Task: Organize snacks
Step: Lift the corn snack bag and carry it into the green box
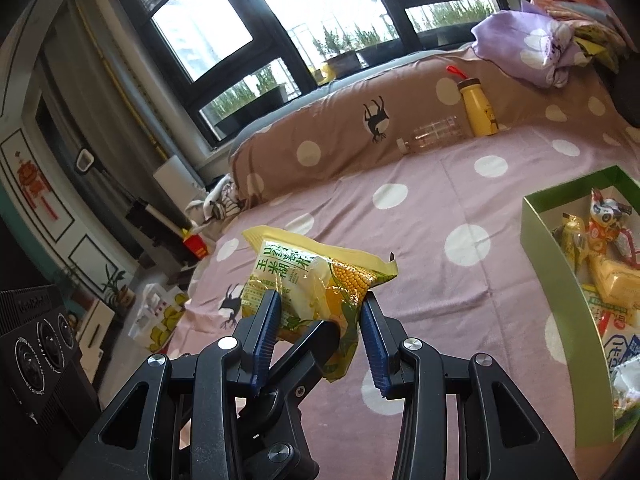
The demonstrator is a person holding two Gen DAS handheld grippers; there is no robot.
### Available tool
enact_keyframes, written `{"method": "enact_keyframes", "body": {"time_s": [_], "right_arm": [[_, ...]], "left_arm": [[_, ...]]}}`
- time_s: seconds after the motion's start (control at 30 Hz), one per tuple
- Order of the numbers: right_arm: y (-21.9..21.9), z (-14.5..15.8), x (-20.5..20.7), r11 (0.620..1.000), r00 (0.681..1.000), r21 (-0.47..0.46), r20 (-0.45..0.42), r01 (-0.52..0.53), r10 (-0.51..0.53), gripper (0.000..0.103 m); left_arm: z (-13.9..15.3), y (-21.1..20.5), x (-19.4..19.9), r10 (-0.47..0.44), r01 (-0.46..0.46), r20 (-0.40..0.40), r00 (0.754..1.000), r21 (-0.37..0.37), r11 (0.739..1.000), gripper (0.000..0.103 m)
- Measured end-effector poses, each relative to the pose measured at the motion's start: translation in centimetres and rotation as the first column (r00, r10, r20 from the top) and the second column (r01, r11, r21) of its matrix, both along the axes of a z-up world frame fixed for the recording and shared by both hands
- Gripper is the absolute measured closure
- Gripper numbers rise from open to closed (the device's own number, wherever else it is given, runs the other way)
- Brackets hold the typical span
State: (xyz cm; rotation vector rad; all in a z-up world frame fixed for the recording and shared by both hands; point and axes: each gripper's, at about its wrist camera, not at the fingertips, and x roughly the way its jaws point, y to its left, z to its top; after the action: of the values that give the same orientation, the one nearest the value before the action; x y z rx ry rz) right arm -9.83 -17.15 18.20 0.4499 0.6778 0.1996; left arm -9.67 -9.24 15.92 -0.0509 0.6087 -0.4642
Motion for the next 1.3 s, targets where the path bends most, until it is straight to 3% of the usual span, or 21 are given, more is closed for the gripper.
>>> {"method": "enact_keyframes", "body": {"time_s": [0.67, 1.3], "right_arm": [[-8.4, 0.9, -1.8, 0.987, 0.986, 0.031, 0.035, 0.159, -0.16, 0.059], [-15.9, -1.0, -3.9, 0.941, 0.947, 0.12, 0.006, 0.317, -0.32, 0.059]], "left_arm": [[1.1, -8.3, 0.5, -0.177, 0.175, 0.027, 0.984, 0.073, 0.982, 0.066], [0.1, -16.3, 0.8, -0.337, 0.333, -0.003, 0.942, 0.159, 0.93, 0.066]]}}
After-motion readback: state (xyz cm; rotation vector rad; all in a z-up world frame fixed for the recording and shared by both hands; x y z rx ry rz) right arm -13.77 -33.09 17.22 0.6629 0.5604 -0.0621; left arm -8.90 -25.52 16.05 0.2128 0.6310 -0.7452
